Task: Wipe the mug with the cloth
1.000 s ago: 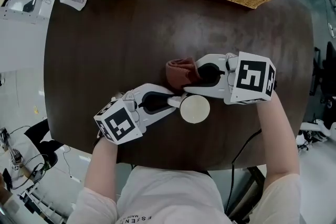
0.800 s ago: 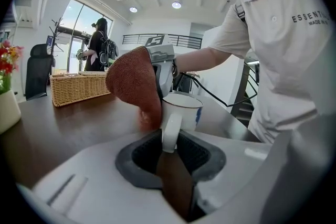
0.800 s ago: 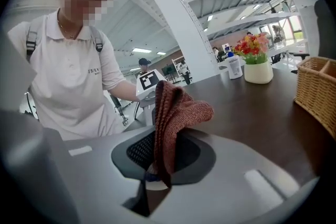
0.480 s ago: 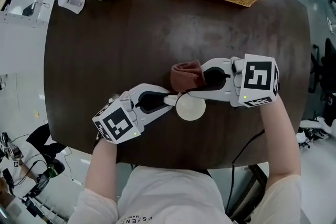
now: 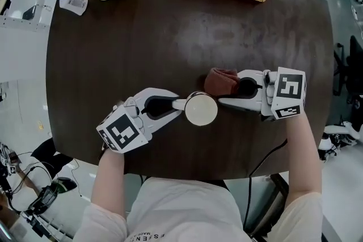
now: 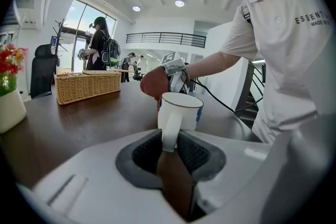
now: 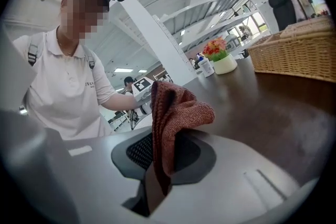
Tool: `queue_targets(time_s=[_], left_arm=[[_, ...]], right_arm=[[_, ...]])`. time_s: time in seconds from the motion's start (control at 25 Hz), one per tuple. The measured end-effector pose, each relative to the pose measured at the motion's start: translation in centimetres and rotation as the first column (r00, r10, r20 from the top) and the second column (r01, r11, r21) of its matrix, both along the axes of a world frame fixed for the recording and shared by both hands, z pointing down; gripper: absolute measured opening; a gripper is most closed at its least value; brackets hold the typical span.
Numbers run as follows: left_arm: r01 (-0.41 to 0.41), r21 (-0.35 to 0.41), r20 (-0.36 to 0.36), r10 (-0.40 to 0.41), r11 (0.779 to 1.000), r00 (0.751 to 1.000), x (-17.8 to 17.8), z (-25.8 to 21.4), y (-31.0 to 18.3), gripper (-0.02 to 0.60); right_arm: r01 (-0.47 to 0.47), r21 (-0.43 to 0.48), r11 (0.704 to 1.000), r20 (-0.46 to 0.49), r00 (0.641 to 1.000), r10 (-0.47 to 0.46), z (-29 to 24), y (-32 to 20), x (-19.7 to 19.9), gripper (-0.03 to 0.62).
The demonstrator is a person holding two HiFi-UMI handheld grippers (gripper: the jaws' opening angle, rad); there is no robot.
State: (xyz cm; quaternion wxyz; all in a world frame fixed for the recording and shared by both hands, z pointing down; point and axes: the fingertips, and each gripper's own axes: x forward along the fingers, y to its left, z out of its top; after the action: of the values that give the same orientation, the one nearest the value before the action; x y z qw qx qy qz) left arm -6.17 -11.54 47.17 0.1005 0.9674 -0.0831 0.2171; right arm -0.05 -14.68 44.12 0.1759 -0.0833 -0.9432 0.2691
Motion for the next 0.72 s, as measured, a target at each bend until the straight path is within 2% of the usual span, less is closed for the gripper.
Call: queue_targets(time_s=[0.24,0.36,0.44,0.52,0.6,0.72], left_arm=[[0.026,-0.003,0.004,-0.026,1.0,1.0,0.0,0.1,0.3,0.078],[0.05,-0.004,0.011,-0.05,0.999,0.999,0.0,0.0,0.4,0.078],[0.06,-0.006,0.017,-0.06,0.998,0.998,0.2,0.1,0.8,0.078],[0.067,-0.004,0.022,-0.067,0.998,0.997,0.4,0.1,1.3,0.078],[0.078,0.008,0.026,-0.078,0.997,0.997,0.5,0.1,1.6,0.078],[0.076,0.043,0.051,-0.079,0.996,0.996,0.5,0.3,1.9,0.078]], right_arm=[[-0.114,-0.04,0.993,0.026,0.993,0.115,0.9,1.3,1.1,0.083],[-0.141,-0.007,0.99,-0.005,0.99,0.141,1.1,2.6,1.8,0.084],[-0.167,0.047,0.985,-0.045,0.985,0.169,1.3,3.2,2.5,0.083],[-0.231,0.154,0.961,-0.11,0.962,0.249,1.6,3.0,3.3,0.083],[-0.303,0.268,0.915,-0.168,0.92,0.354,1.5,2.4,4.0,0.083],[-0.349,0.35,0.869,-0.216,0.873,0.438,1.5,2.4,4.3,0.083]])
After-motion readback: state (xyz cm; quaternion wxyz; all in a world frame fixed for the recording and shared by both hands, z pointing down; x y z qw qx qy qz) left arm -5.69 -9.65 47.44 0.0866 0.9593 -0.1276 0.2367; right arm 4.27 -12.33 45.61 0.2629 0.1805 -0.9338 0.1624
